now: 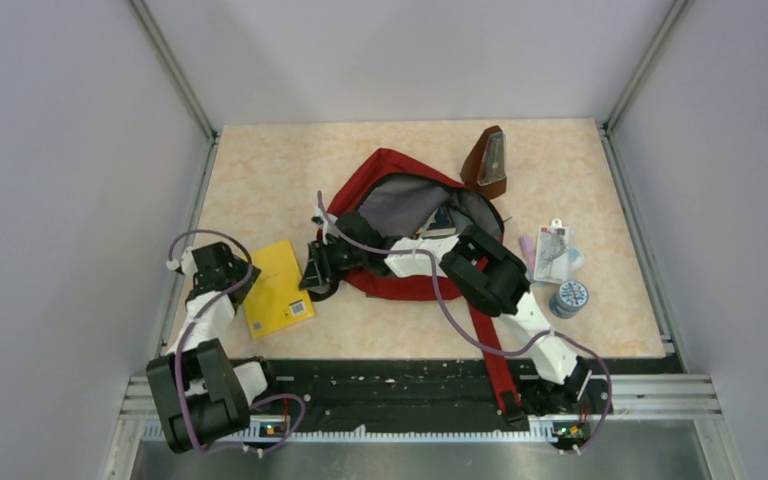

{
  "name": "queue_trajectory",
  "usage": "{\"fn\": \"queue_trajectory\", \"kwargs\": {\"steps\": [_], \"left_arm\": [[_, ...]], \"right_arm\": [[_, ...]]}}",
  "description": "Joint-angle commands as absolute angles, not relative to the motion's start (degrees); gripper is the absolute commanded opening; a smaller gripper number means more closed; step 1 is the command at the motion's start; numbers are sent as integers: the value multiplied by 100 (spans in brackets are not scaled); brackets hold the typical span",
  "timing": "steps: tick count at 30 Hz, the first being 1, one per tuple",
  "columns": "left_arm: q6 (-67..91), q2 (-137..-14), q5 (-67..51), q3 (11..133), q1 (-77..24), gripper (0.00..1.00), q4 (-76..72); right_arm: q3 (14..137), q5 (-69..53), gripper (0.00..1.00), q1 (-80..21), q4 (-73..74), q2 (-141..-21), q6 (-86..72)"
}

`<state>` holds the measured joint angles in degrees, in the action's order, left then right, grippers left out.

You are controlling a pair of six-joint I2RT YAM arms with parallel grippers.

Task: Pack the student bag
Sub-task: Pick up the book from the center of the board.

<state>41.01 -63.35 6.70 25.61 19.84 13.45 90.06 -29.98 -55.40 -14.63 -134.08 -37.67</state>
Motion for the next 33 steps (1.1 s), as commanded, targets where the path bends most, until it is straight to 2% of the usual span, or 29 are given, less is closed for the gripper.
{"fn": "queue_trajectory", "kwargs": {"steps": [1, 7, 11, 14, 17, 22, 33], "left_arm": [[4292, -6697, -275, 2452, 1995, 75, 1146], [4510, -6635, -916, 2343, 1996, 64, 935], [4595, -6451, -1162, 2275, 2000, 60, 930], [4613, -6346, -1259, 2221, 1995, 58, 935], [4684, -6336, -1493, 2099, 1990, 54, 783], [4711, -6292, -1727, 2042, 1976, 50, 665], [4591, -6232, -2137, 2112, 1978, 49, 670]], "right_arm": [[9283, -3346, 49, -5599, -1730, -13596, -4007], [9363, -3534, 50, -5591, -2101, -13683, -4329], [9413, -3567, 49, -5584, -2265, -13717, -4517], [9477, -2922, 48, -5606, -1599, -13584, -4210], [9263, -2435, 53, -5580, -1466, -13435, -4210], [8701, -3057, 54, -5475, -3345, -13550, -5393], [8248, -3857, 49, -5424, -5840, -13374, -6281]]}}
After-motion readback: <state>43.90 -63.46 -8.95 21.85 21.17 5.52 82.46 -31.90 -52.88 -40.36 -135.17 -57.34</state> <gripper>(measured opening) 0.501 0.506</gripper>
